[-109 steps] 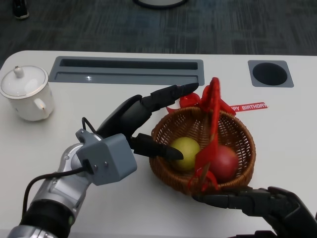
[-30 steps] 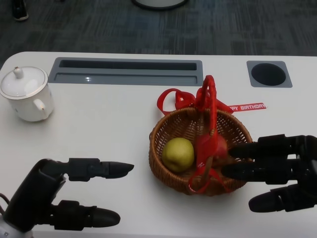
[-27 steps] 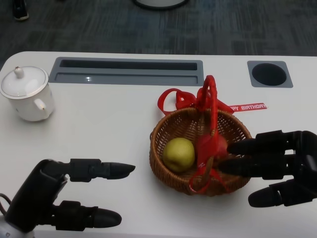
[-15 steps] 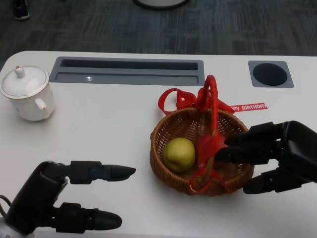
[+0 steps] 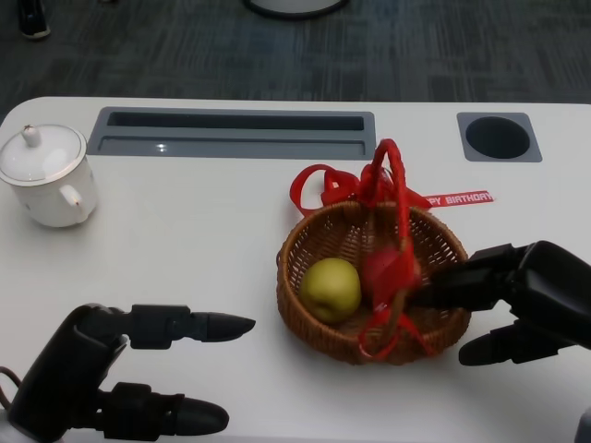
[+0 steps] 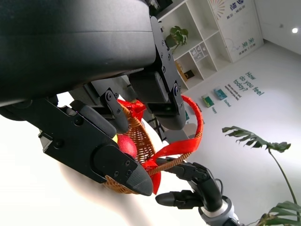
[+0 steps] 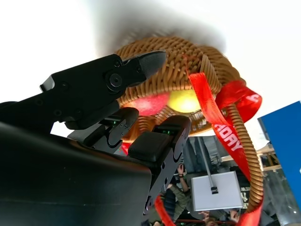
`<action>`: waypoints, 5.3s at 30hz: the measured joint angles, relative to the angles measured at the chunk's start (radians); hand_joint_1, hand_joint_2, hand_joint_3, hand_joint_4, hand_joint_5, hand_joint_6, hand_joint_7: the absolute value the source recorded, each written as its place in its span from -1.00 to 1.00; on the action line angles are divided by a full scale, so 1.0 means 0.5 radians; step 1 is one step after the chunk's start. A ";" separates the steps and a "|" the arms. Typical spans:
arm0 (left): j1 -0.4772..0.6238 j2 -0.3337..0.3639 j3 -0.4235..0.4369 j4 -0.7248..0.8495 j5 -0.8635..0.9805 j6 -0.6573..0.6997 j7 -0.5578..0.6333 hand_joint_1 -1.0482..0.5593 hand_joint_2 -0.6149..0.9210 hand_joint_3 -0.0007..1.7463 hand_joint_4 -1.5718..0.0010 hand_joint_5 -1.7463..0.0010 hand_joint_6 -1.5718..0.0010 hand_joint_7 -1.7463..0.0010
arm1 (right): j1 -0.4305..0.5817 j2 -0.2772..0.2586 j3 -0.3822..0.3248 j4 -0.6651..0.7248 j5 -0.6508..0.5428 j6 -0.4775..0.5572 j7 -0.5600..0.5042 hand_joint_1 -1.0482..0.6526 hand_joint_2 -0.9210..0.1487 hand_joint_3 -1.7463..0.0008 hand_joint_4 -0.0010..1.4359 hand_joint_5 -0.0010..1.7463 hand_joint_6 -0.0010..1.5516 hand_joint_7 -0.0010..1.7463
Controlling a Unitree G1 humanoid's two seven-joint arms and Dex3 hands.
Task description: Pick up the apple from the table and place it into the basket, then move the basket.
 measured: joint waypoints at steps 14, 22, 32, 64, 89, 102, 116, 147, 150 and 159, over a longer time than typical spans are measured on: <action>0.009 -0.034 -0.005 -0.024 0.002 0.003 0.002 -0.09 0.72 -1.00 -0.37 0.99 -0.28 0.99 | -0.233 -0.074 0.514 0.058 -0.373 0.120 -0.391 -0.30 -0.67 1.00 0.19 -0.98 -0.02 -0.99; 0.020 -0.058 -0.004 -0.042 0.004 0.002 0.006 -0.08 0.72 -1.00 -0.38 0.99 -0.28 0.99 | -0.319 -0.151 0.768 0.007 -0.620 0.160 -0.767 -0.07 -0.89 0.99 0.39 -0.97 0.14 -0.97; 0.023 -0.076 -0.003 -0.042 -0.004 -0.001 0.006 -0.08 0.73 -0.99 -0.38 0.99 -0.28 1.00 | -0.319 -0.181 0.801 0.007 -0.563 0.136 -0.829 0.03 -0.91 0.99 0.45 -0.98 0.12 -0.99; 0.022 -0.126 0.003 0.015 -0.004 -0.081 0.006 -0.13 0.75 -1.00 -0.38 0.99 -0.28 1.00 | -0.831 -0.103 0.808 0.815 -0.395 0.435 -0.902 -0.07 -0.99 0.96 0.51 -0.99 0.24 -0.98; 0.086 -0.132 0.038 0.069 0.009 -0.167 0.022 -0.17 0.74 -1.00 -0.41 0.99 -0.31 0.99 | -1.034 0.080 0.840 1.094 -0.254 1.314 -0.356 -0.07 -0.97 0.98 0.44 -1.00 0.16 -1.00; 0.087 -0.133 0.039 0.068 0.035 -0.187 0.057 -0.20 0.74 -1.00 -0.43 0.99 -0.33 0.99 | -1.109 0.088 0.801 1.106 -0.219 1.440 -0.269 -0.08 -1.00 0.91 0.41 -0.98 0.15 -1.00; 0.094 -0.132 0.037 0.067 0.043 -0.190 0.058 -0.17 0.73 -1.00 -0.43 1.00 -0.33 1.00 | -1.125 0.081 0.779 1.109 -0.197 1.415 -0.276 -0.23 -1.00 0.90 0.39 -0.99 0.10 -1.00; 0.057 -0.133 0.022 0.104 0.038 -0.207 0.058 -0.17 0.72 -1.00 -0.44 0.99 -0.34 1.00 | -1.068 -0.116 0.596 1.026 0.015 0.924 -0.487 -0.71 -0.73 1.00 -0.11 -1.00 -0.27 -1.00; 0.050 -0.133 0.021 0.104 0.038 -0.207 0.058 -0.17 0.72 -1.00 -0.44 0.99 -0.35 1.00 | -1.061 -0.148 0.574 1.003 0.026 0.857 -0.499 -0.71 -0.73 1.00 -0.09 -0.99 -0.26 -0.99; 0.015 -0.133 0.019 0.116 0.039 -0.217 0.058 -0.17 0.71 -1.00 -0.45 1.00 -0.34 1.00 | -0.922 -0.275 0.527 0.925 0.066 0.632 -0.552 -0.65 -0.73 0.99 -0.01 -0.98 -0.16 -0.98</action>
